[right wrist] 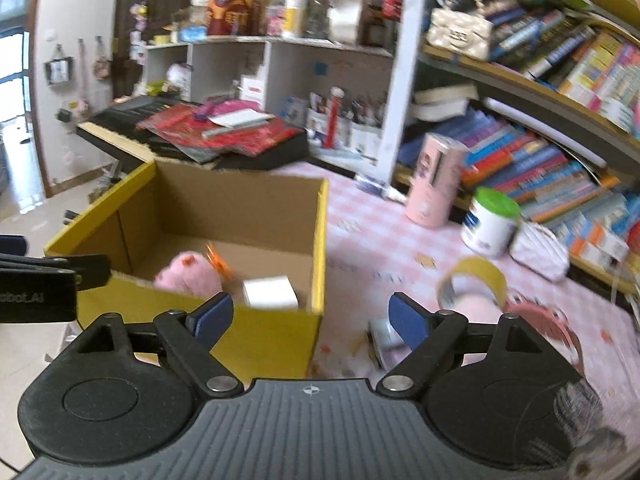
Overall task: Organize objects
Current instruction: 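Withdraw both tools from the yellow box back over the table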
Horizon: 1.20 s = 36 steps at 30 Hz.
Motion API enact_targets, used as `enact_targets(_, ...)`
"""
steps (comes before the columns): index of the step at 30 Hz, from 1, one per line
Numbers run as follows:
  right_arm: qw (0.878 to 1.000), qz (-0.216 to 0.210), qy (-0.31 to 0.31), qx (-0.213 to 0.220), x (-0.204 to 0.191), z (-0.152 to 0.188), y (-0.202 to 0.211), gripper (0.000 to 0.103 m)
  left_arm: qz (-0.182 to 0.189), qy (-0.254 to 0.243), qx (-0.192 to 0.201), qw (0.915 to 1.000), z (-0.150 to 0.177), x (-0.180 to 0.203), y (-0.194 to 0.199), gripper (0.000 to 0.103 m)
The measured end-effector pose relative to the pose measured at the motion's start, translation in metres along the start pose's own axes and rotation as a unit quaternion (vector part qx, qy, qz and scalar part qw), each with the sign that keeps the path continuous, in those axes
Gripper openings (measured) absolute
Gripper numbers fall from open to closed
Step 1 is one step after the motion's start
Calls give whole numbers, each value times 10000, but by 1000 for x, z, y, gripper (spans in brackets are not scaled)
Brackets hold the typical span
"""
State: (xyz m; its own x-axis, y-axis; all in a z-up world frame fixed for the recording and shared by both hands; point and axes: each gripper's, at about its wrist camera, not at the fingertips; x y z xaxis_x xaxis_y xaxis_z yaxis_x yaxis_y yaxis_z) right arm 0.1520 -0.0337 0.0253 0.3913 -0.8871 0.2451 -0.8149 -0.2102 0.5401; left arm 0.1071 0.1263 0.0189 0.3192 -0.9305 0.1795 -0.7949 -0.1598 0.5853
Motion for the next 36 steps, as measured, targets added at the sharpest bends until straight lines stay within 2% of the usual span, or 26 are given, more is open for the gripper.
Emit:
enact_targets(4, 9990, 336, -27, -308, -13, 16, 6, 96, -155, -125, -159, 9997, 17, -4, 10, 99)
enact_targets(7, 9971, 545, -82, -531, -21, 28, 11, 98, -190, -241, -259, 9992, 29, -6, 17, 99)
enact_targets(13, 9960, 536, -20, -715, -42, 47, 30, 100, -243, -551, -380, 9975, 51, -10, 33, 99)
enact_targets(21, 9946, 571, -1, -863, -60, 66, 52, 101, -328, -683, -547, 9956, 68, -20, 50, 99)
enact_targets(28, 9928, 675, -118, -981, -66, 82, 69, 102, -231, -852, -653, 9940, 80, -20, 60, 99)
enact_targets(36, 9888, 925, -372, -1114, -57, 100, 86, 103, 69, -1103, -787, 9908, 92, -5, 65, 99)
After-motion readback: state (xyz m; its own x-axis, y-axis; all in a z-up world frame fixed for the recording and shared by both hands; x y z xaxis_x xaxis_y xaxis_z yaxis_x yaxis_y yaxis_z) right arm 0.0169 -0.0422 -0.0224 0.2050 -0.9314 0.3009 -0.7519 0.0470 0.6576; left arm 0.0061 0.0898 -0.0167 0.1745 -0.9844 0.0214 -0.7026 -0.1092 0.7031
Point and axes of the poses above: each gripper's, at about its wrist camera, not at the fingertips, and y roughly against the way its jaws point, x to its right, z to its underside, and after that the axes turned 9 degrees about y, right-handed
